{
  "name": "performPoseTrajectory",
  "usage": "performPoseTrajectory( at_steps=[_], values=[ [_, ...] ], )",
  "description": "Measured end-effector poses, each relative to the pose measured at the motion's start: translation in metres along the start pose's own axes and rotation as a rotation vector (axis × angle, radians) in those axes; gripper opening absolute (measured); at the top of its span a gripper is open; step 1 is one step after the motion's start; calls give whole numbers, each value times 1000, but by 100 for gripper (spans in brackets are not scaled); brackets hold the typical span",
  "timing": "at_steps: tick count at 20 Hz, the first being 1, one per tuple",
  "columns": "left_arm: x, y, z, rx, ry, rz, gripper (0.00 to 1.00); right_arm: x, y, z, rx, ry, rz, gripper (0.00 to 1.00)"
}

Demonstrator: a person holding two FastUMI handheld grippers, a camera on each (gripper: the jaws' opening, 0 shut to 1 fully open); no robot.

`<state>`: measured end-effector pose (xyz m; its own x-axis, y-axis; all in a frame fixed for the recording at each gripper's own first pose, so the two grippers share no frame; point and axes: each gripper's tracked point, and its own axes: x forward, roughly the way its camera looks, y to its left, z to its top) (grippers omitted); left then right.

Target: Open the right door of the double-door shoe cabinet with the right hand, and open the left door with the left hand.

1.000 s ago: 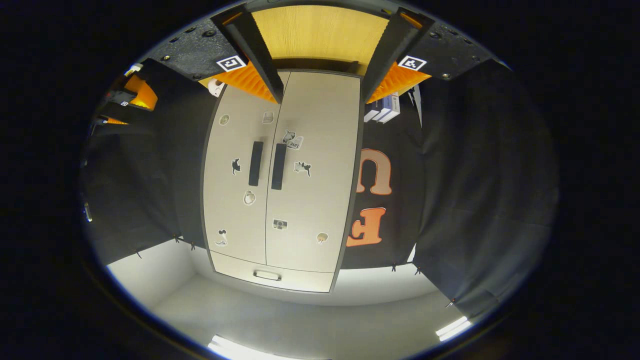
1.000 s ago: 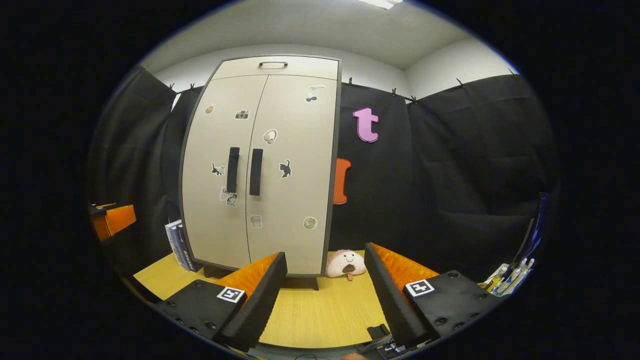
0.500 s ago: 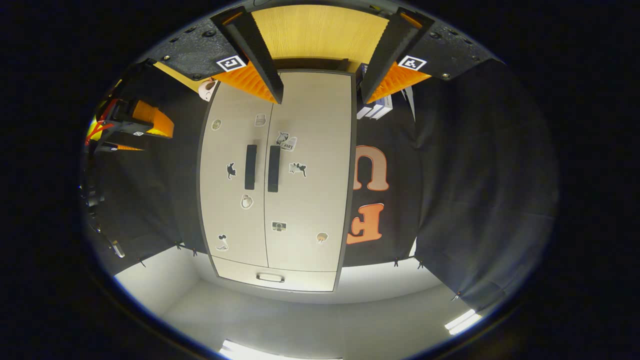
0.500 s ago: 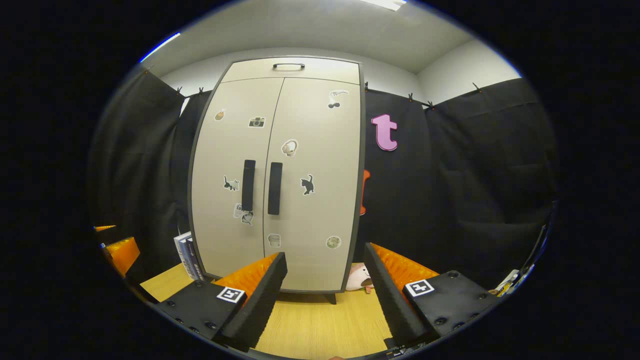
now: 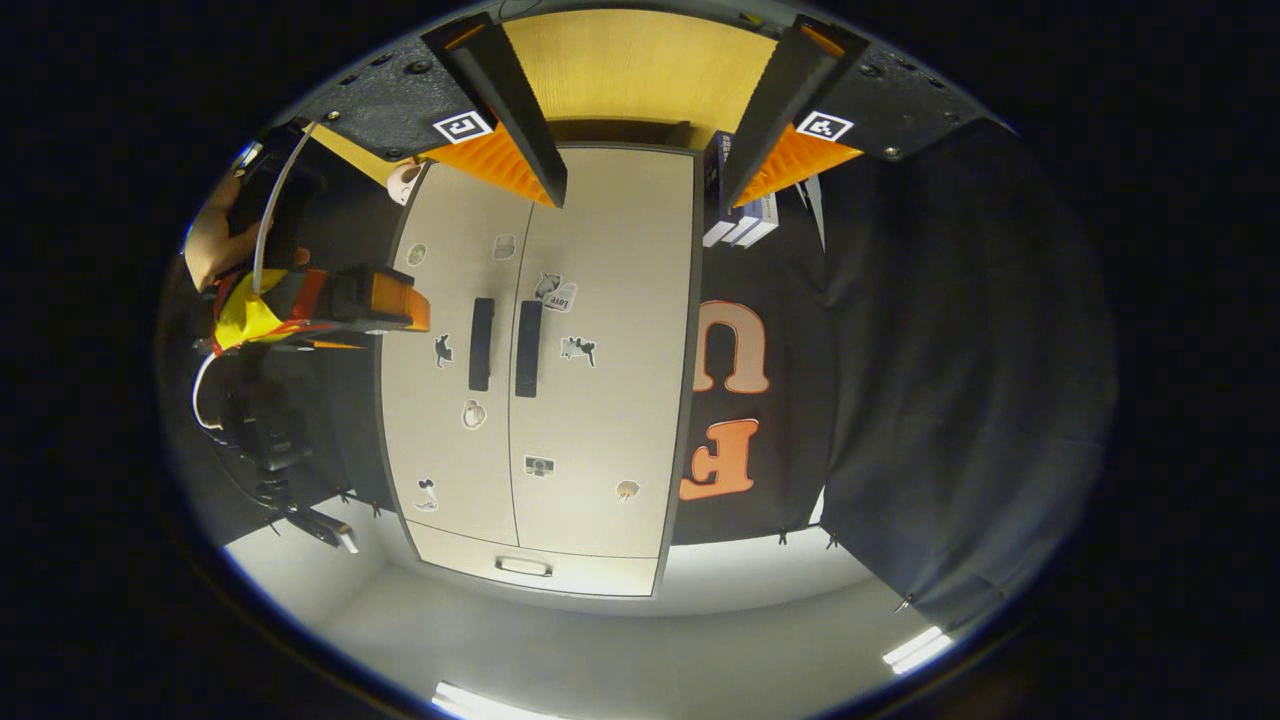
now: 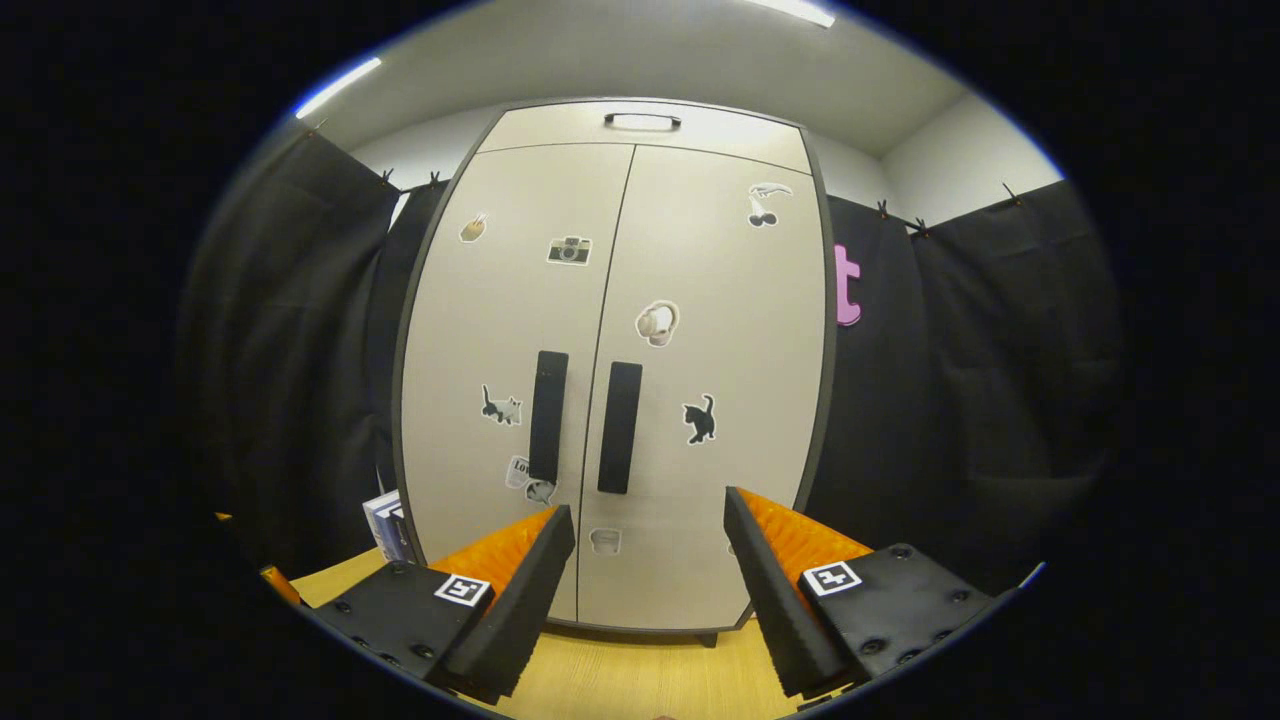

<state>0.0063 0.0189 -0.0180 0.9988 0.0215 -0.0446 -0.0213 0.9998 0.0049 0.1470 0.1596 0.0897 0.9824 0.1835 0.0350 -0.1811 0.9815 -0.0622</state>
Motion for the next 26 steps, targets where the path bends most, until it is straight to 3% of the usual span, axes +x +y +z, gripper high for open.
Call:
performPoseTrajectory(
  at_steps=[4,5,9,10,11,12,14,15,17,19,20,21,24,25,26],
  values=[
    [8,11,0,-5,0,20,95,40,10,11,33,1,1,98],
    [11,14,-2,-2,-2,26,95,51,12,13,35,-3,-1,93],
    [20,27,-4,-10,0,56,95,85,15,20,38,-27,-10,93],
    [22,28,-4,-15,2,60,95,92,14,20,47,-28,-17,98],
    [22,30,-7,-15,7,64,92,99,14,20,62,-26,-19,98],
    [23,31,-8,-11,11,68,92,107,14,18,78,-20,-22,93],
    [29,36,-9,-2,12,76,95,119,13,14,102,-2,-20,95],
    [34,41,-10,0,10,83,95,123,13,12,107,4,-19,86],
    [36,43,-14,0,17,93,92,132,15,8,103,7,-12,87],
    [39,46,-17,4,26,99,95,140,19,3,87,14,-6,84],
    [39,46,-18,8,27,101,95,142,21,1,78,19,-5,75],
    [41,47,-19,13,28,102,95,146,23,-1,74,24,-3,86],
    [43,51,-18,12,25,121,95,153,17,-4,69,21,-40,85],
    [43,52,-19,9,27,125,92,153,20,-3,77,18,-30,64],
    [43,51,-20,3,31,127,95,158,20,-5,79,22,-26,53]
  ],
)
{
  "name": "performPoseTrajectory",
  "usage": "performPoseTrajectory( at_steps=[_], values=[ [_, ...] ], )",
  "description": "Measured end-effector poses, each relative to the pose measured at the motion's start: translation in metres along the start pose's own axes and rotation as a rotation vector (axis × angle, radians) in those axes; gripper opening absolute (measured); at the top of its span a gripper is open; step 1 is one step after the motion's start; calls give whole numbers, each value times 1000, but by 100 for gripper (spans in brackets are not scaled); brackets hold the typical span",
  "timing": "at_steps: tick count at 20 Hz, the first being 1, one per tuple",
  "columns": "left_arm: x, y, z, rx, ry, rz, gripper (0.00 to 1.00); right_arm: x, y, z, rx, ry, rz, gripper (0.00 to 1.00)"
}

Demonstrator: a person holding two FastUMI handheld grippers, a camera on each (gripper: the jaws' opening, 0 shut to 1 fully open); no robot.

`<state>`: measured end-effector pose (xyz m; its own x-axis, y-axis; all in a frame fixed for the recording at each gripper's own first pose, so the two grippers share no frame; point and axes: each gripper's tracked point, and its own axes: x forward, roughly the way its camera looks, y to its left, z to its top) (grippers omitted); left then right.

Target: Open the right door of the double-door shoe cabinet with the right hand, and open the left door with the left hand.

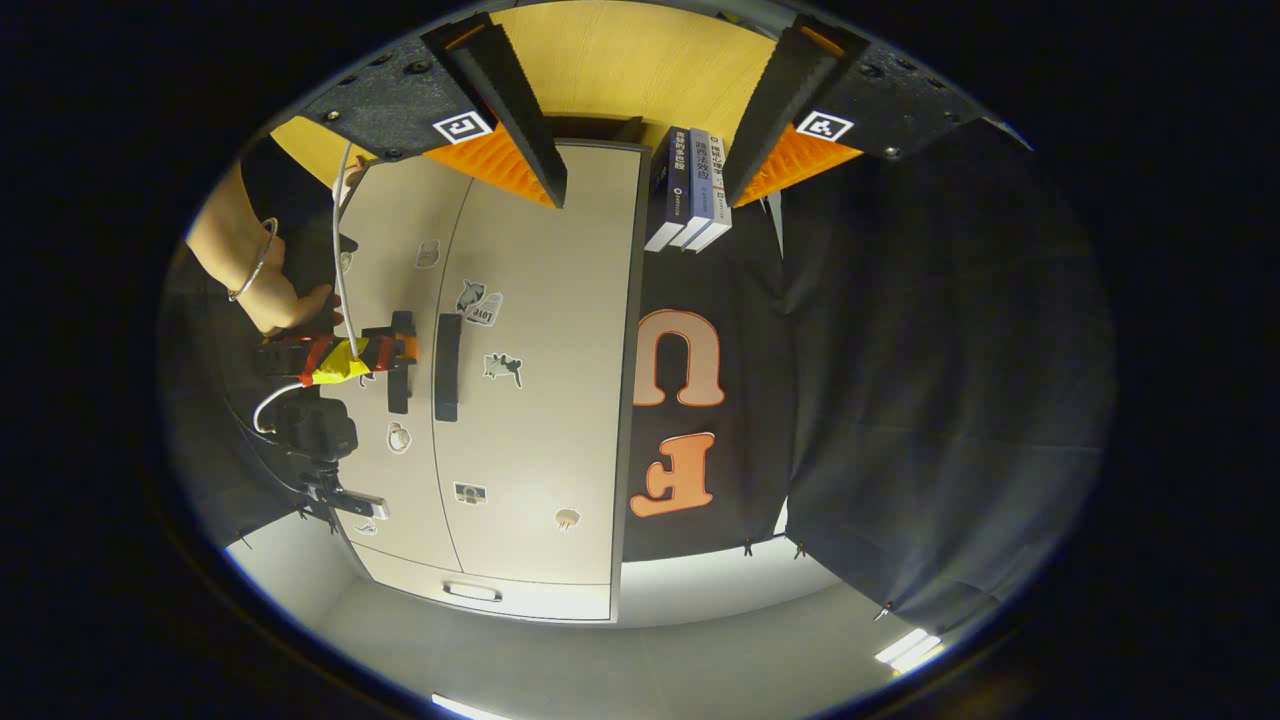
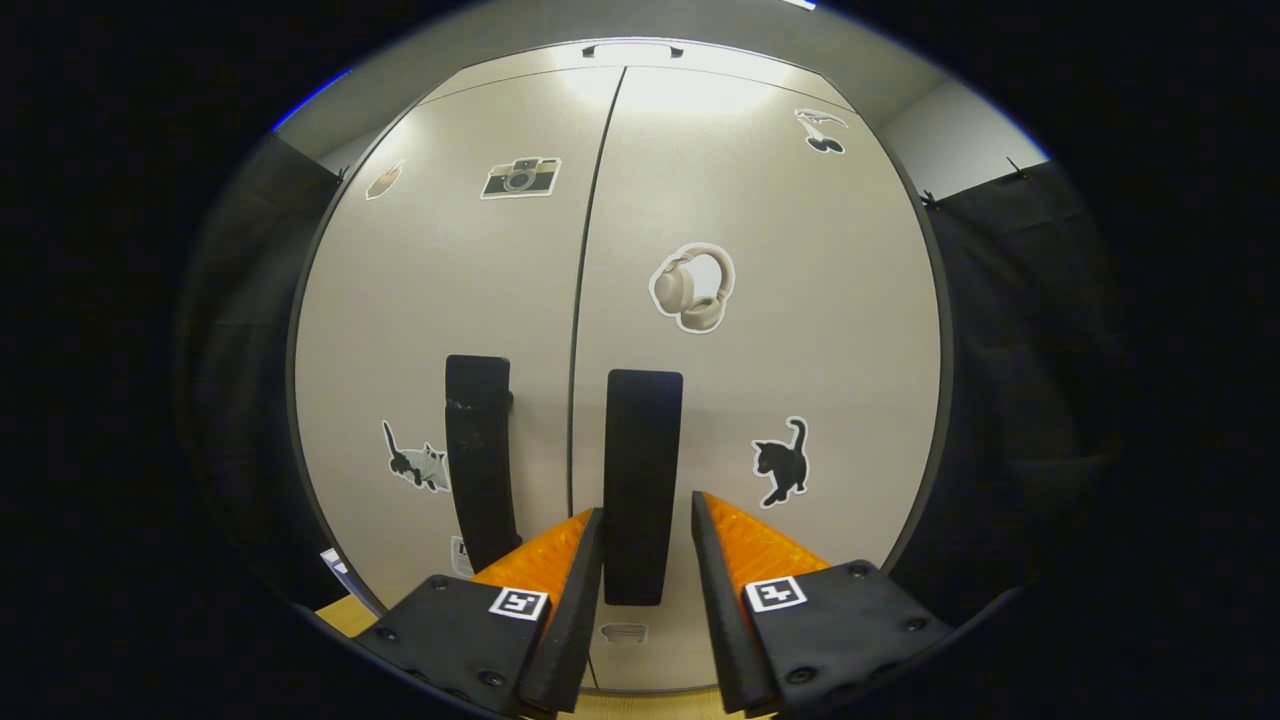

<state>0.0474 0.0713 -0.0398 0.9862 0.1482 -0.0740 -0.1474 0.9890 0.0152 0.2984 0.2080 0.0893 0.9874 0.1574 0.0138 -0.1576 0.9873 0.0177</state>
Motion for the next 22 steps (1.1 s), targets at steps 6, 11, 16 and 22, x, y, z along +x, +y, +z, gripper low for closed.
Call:
performPoseTrajectory(
  at_steps=[6,11,16,22],
  values=[
    [-2,3,0,-5,4,15,95,-1,1,-4,26,17,6,41],
    [-14,7,1,-13,6,28,95,-6,1,-5,40,54,29,23],
    [-30,1,-1,-4,11,24,95,-23,-2,-4,34,78,81,23],
    [-48,-15,6,-12,-4,0,95,-42,-11,-1,26,80,113,23]
  ],
)
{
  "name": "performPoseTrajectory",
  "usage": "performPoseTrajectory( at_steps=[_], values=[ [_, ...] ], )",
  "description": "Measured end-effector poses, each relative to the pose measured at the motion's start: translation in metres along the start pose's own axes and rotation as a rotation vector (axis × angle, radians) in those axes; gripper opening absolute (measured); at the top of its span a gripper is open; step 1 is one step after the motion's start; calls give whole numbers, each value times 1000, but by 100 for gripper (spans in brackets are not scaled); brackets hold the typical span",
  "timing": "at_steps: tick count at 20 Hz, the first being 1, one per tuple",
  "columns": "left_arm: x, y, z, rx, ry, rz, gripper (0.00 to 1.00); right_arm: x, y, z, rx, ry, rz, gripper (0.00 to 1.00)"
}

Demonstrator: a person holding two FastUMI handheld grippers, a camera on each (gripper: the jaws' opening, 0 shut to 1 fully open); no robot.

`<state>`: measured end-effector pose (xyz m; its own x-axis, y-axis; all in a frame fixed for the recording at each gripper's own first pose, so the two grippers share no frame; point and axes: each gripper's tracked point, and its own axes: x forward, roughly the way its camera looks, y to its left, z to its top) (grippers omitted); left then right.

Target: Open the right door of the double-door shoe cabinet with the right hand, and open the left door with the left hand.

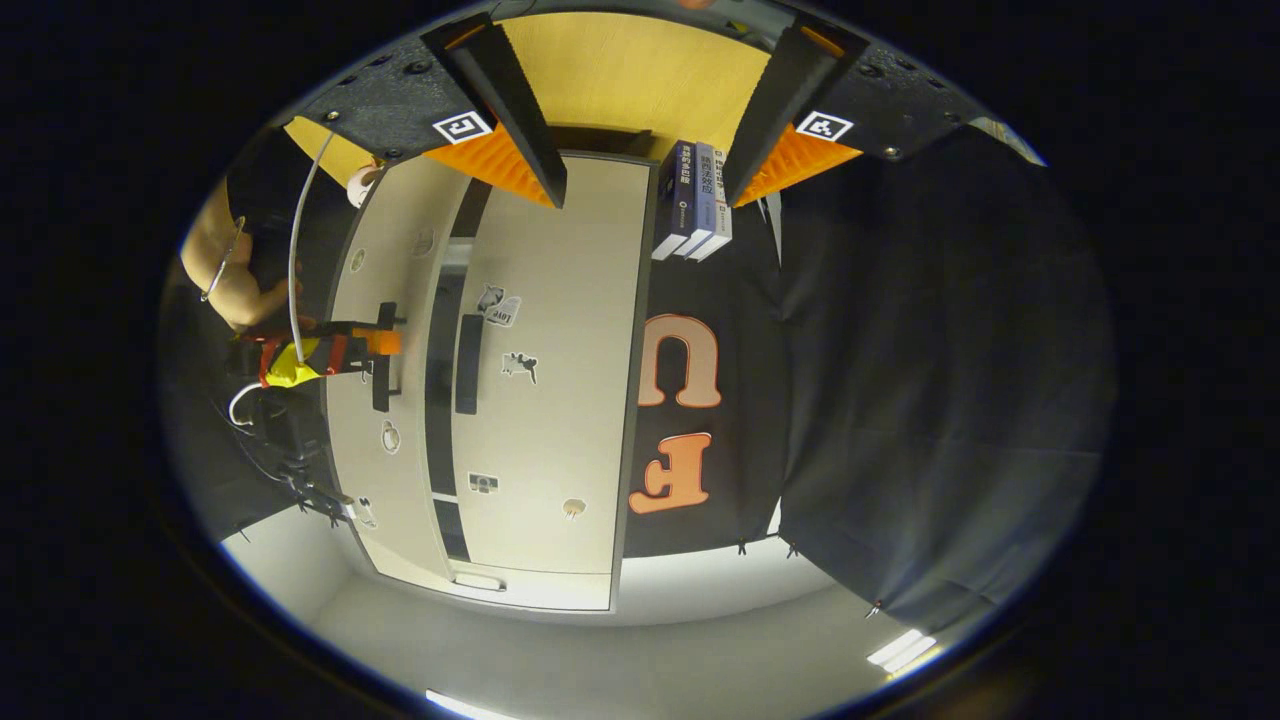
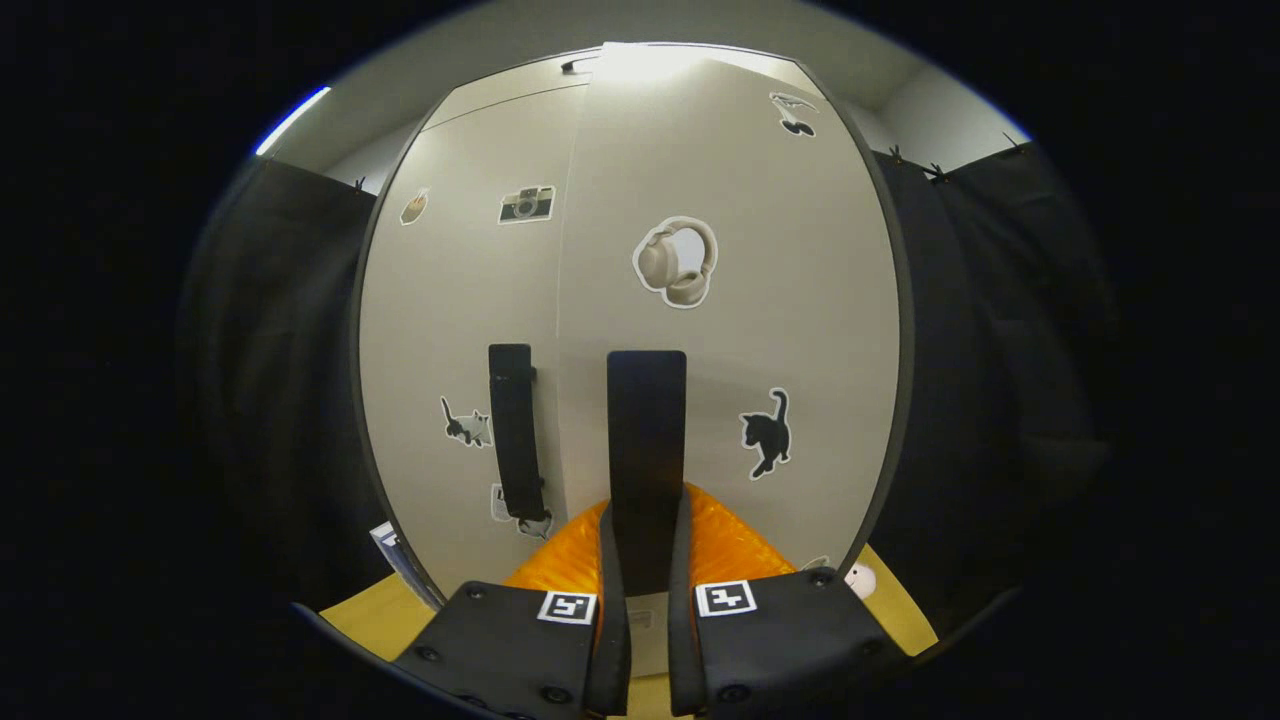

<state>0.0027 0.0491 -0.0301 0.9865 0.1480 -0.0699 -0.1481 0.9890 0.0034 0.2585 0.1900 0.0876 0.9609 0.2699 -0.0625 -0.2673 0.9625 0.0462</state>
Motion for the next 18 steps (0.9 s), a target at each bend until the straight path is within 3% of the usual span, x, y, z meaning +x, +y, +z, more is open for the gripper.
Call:
performPoseTrajectory(
  at_steps=[18],
  values=[
    [-38,-37,7,6,-13,-26,95,-40,-28,0,-37,7,55,23]
  ],
)
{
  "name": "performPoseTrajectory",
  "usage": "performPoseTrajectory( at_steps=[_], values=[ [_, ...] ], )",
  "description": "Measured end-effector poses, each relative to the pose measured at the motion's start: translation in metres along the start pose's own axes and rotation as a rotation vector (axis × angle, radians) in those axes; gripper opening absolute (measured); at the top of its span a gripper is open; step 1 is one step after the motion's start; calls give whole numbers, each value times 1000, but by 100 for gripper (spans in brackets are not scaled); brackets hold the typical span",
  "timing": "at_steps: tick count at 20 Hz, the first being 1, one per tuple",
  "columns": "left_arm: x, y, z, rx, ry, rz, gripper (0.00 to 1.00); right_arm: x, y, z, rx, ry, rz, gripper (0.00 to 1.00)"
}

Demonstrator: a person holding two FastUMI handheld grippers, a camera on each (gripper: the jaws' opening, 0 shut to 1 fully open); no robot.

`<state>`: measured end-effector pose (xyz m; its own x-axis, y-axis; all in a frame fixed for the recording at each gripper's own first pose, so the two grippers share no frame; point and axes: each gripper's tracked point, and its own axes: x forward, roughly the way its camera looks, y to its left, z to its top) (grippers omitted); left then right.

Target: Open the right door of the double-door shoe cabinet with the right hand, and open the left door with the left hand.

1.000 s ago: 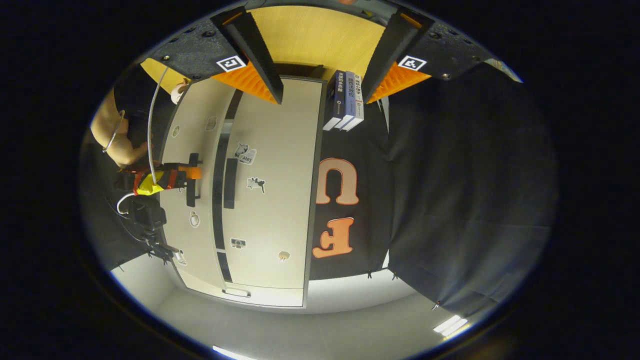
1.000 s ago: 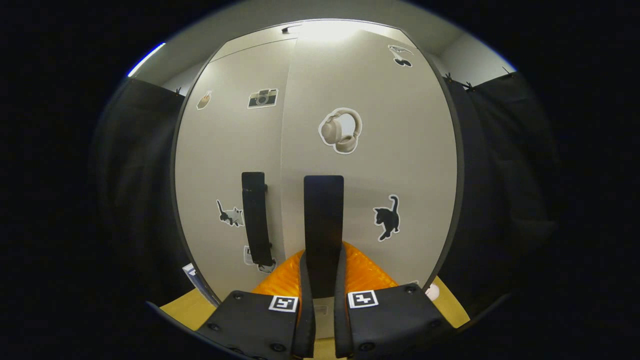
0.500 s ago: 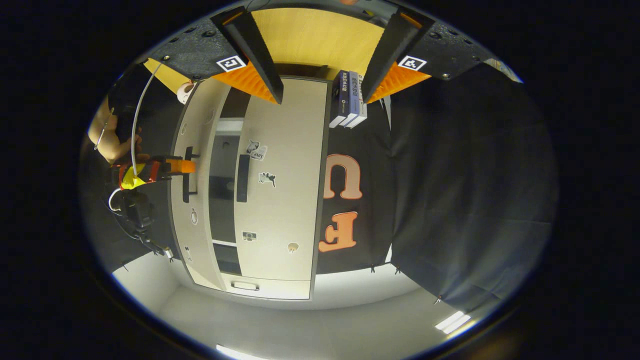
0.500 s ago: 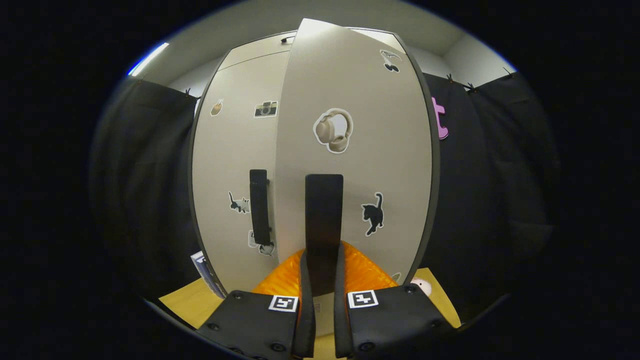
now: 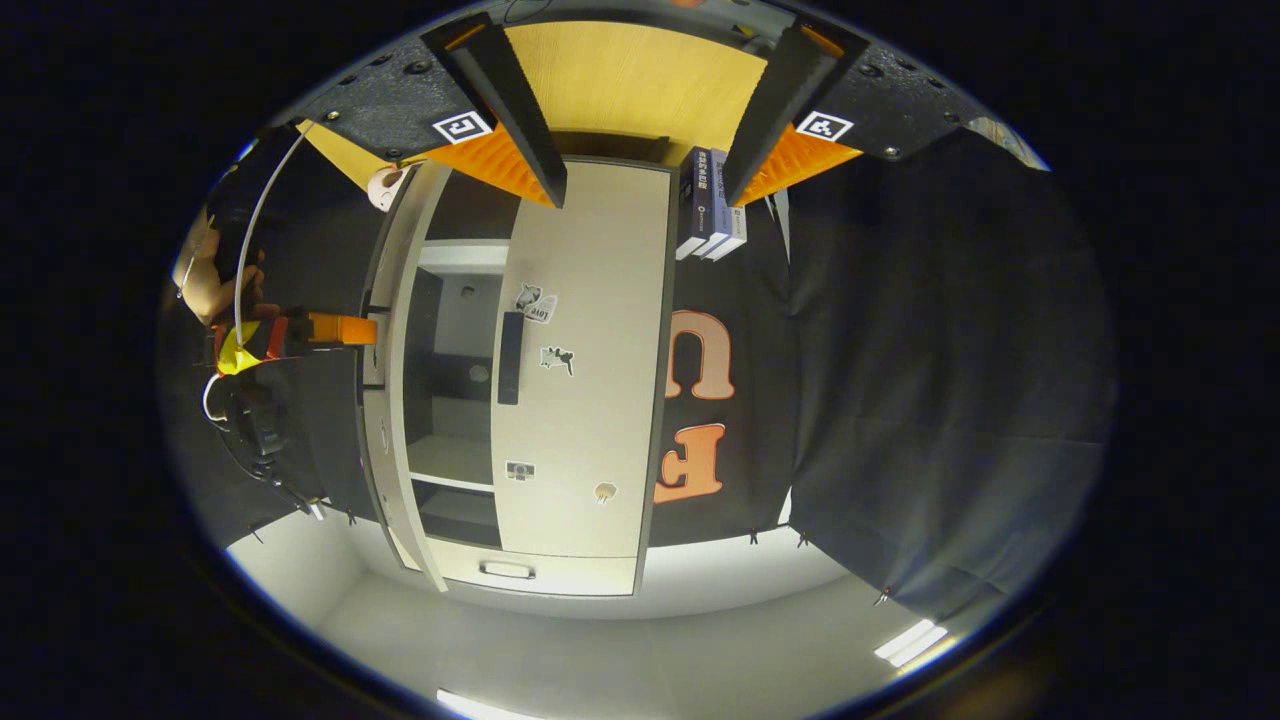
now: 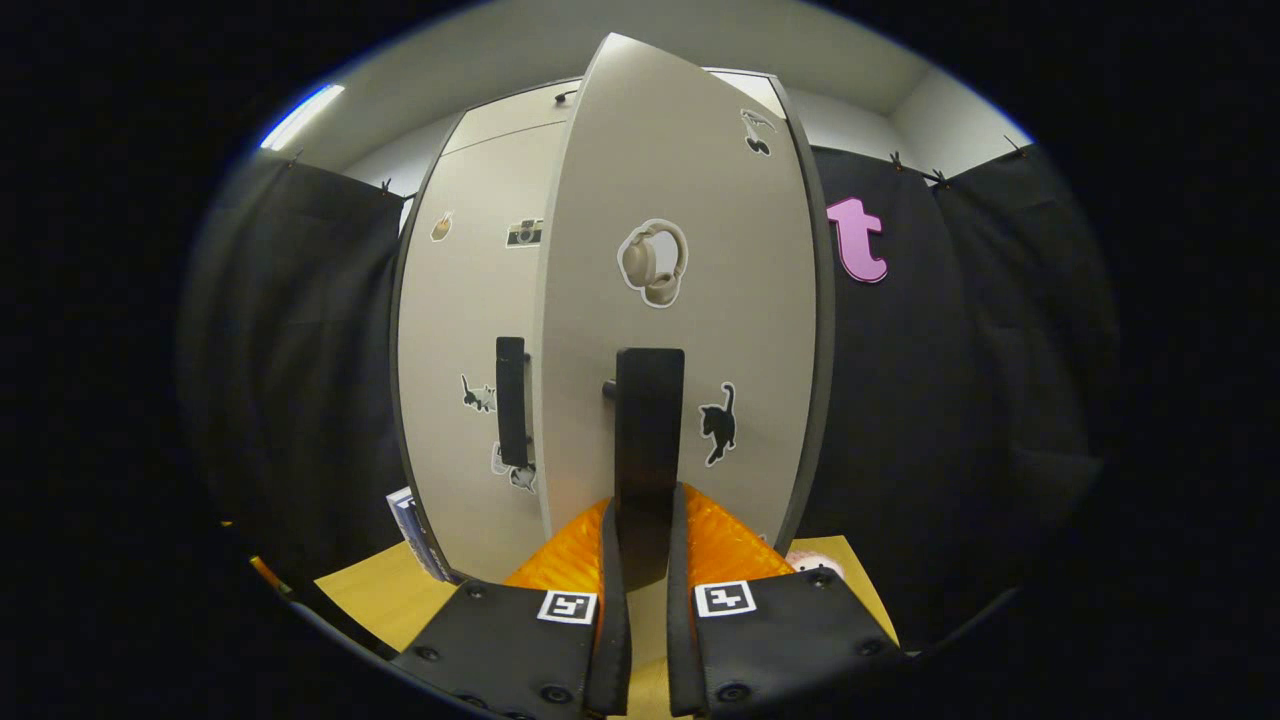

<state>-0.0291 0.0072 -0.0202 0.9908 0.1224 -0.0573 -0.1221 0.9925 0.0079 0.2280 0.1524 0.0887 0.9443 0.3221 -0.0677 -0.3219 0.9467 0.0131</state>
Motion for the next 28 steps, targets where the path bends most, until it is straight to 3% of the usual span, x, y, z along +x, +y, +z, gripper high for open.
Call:
performPoseTrajectory(
  at_steps=[9,12,14,16,20,28],
  values=[
    [2,-36,4,6,-9,-36,95,-12,-24,0,-41,-23,-60,21],
    [5,-47,6,10,-10,-50,95,-18,-24,-4,-21,-10,-47,21],
    [5,-48,8,7,-13,-48,95,-19,-21,-4,33,-22,-47,8],
    [7,-51,10,11,-19,-40,92,-18,-22,-4,24,-19,-52,8],
    [9,-55,11,24,-21,-35,95,-20,-27,-5,29,-17,-63,8],
    [23,-80,16,30,-24,-65,95,-30,-57,-8,48,2,-155,7]
  ],
)
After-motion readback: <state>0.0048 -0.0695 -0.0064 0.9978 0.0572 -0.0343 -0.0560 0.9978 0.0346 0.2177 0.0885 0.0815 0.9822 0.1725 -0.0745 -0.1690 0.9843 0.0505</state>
